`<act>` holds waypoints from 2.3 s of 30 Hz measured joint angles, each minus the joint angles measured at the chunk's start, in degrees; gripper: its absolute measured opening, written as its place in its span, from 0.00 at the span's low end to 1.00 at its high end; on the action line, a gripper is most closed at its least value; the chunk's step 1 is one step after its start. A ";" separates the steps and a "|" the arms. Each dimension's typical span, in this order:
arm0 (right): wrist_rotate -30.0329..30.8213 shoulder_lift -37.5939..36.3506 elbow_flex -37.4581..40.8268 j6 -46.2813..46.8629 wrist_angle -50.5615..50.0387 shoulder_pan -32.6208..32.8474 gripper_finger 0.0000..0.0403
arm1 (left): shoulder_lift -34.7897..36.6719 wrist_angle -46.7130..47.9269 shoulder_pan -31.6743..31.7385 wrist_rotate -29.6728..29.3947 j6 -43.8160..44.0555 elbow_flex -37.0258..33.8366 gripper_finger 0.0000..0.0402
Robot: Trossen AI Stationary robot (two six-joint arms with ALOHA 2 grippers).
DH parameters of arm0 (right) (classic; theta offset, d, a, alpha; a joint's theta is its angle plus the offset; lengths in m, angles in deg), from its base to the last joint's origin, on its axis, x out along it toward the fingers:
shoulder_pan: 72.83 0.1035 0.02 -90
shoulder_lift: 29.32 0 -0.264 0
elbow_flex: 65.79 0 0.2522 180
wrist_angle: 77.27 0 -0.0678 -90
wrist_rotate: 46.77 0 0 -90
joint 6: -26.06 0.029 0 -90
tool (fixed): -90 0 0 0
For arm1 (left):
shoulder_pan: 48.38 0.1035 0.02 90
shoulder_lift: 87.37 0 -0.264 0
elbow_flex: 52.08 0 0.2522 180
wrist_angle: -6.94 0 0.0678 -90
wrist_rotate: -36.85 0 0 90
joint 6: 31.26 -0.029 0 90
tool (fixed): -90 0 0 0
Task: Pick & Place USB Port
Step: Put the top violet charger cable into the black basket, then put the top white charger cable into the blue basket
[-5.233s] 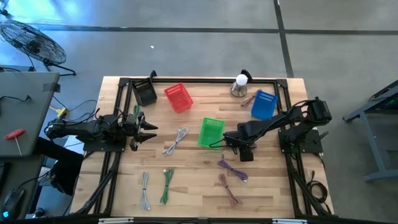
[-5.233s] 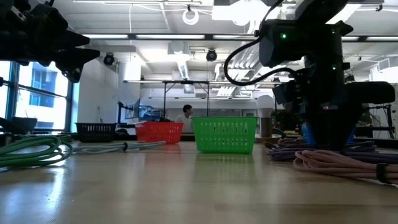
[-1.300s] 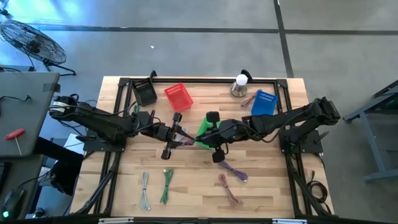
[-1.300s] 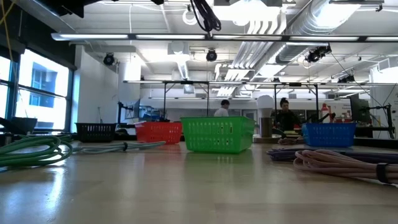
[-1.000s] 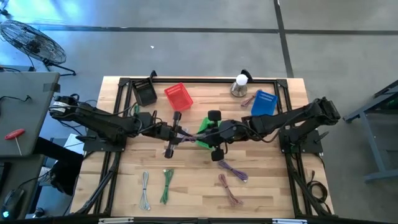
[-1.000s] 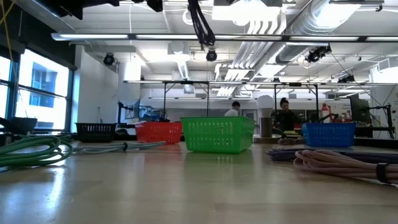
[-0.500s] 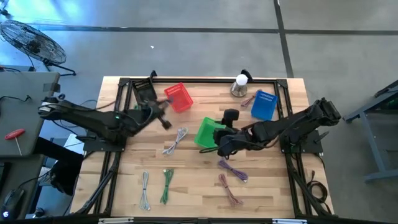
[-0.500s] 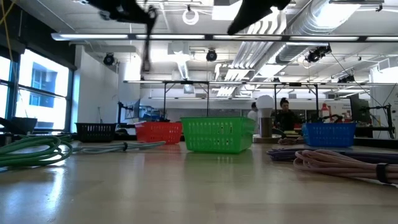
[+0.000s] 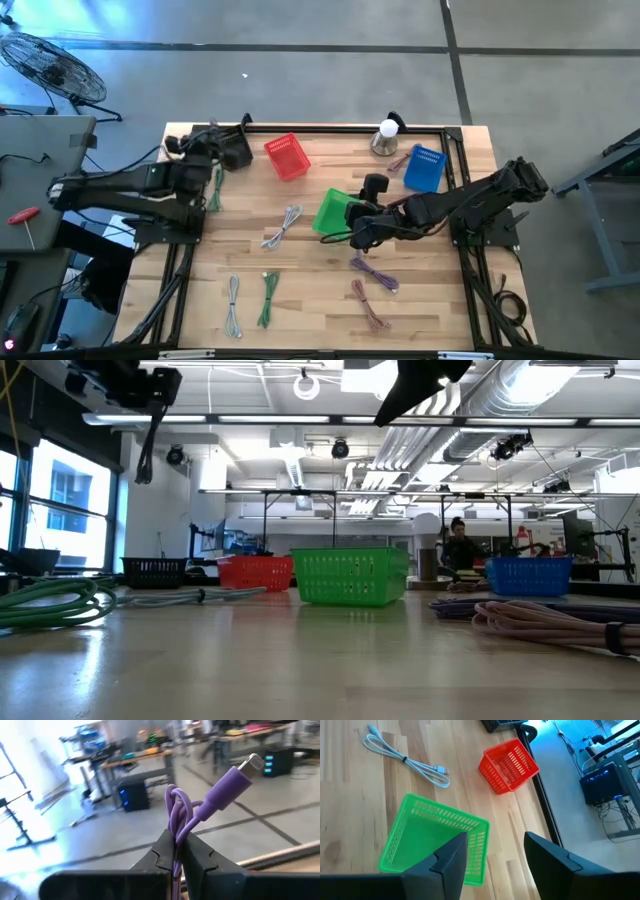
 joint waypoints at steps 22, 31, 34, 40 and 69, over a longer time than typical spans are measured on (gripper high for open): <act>-3.01 0.00 0.00 0.24 0.26 0.00 0.41 | -17.13 -11.75 37.45 44.12 8.41 -9.69 0.03; -5.80 0.00 0.00 0.23 0.24 0.00 0.41 | -21.16 -12.53 41.49 50.23 8.64 -10.12 0.02; -6.46 0.00 0.00 0.22 0.06 0.00 0.41 | -21.86 -11.91 42.16 53.01 8.64 -10.12 0.03; -10.40 0.00 0.02 0.24 -0.50 0.00 0.40 | -22.01 -11.43 43.97 59.46 7.48 -10.12 0.10; -10.15 0.02 0.07 0.87 -3.64 0.02 0.39 | -8.85 -13.28 37.23 98.63 -0.42 -4.57 0.42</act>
